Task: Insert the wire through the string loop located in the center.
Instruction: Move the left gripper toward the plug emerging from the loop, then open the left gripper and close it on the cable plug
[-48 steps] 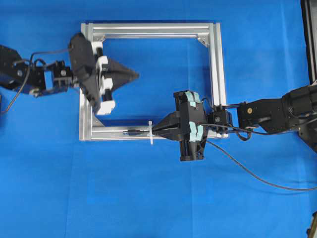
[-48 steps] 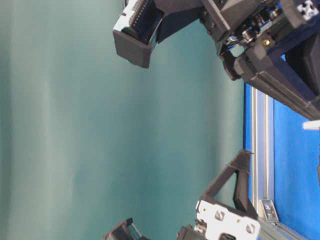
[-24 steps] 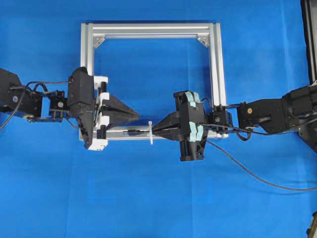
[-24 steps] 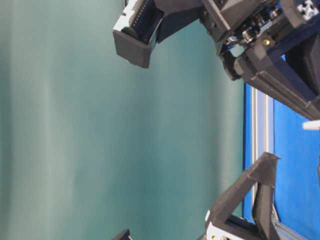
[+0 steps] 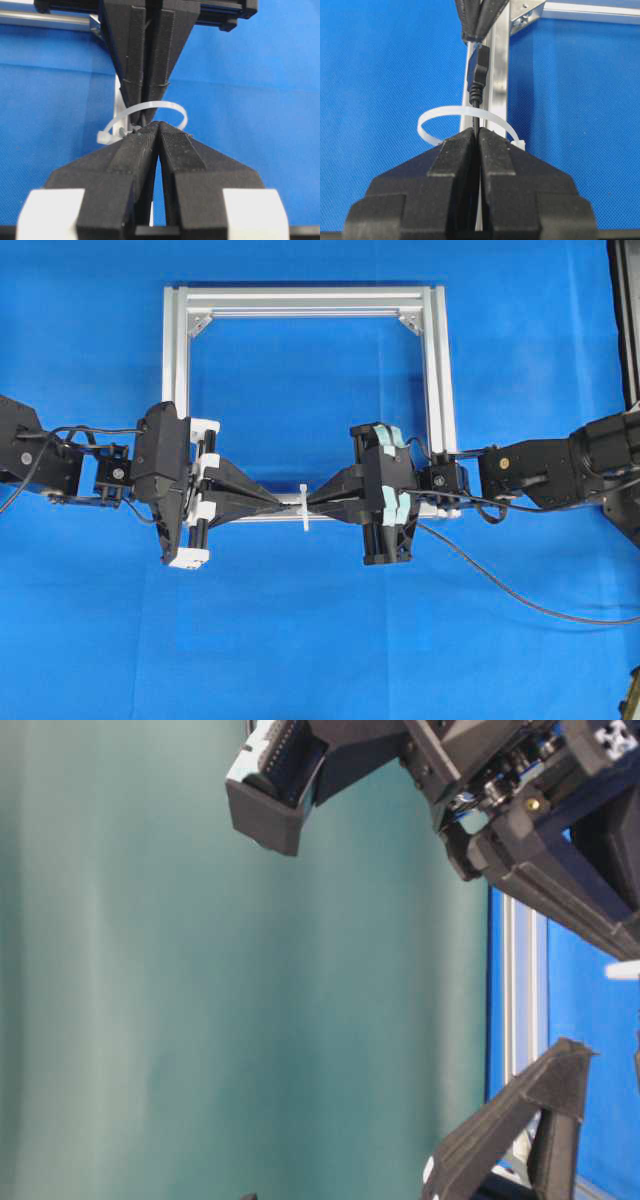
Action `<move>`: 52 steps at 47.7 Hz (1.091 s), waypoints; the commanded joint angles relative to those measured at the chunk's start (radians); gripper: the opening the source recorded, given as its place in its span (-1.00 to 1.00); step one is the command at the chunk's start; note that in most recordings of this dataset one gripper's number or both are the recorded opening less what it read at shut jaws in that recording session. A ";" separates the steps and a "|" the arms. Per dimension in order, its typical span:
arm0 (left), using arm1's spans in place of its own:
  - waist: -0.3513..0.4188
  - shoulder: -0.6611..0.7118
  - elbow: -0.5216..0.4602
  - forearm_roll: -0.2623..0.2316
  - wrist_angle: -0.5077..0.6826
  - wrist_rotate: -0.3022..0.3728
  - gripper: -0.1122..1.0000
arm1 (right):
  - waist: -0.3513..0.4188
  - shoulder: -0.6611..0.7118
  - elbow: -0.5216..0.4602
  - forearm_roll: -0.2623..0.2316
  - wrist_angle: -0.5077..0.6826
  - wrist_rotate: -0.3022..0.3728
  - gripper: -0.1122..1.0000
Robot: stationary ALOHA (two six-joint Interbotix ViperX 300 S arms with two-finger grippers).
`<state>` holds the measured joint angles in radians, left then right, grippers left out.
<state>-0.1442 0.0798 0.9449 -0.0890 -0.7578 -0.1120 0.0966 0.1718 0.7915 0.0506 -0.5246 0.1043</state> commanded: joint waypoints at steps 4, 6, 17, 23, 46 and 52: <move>-0.006 -0.023 -0.017 0.003 -0.005 0.002 -0.80 | 0.003 -0.014 -0.014 -0.003 -0.009 -0.002 -0.85; -0.006 -0.021 -0.018 0.003 -0.005 0.002 -0.80 | 0.003 -0.014 -0.014 -0.003 -0.009 -0.002 -0.85; -0.017 -0.021 -0.018 0.003 -0.005 0.002 -0.80 | 0.003 -0.014 -0.012 -0.003 -0.009 -0.002 -0.85; -0.021 -0.021 -0.018 0.005 -0.005 0.000 -0.79 | 0.003 -0.014 -0.011 -0.003 -0.009 -0.002 -0.85; -0.025 -0.018 -0.026 0.003 0.006 0.000 0.87 | 0.003 -0.014 -0.009 -0.003 -0.005 -0.002 -0.85; -0.025 -0.018 -0.028 0.003 0.017 0.000 0.87 | 0.003 -0.014 -0.011 -0.003 -0.006 -0.002 -0.85</move>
<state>-0.1641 0.0813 0.9342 -0.0874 -0.7409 -0.1120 0.0982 0.1718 0.7900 0.0506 -0.5246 0.1012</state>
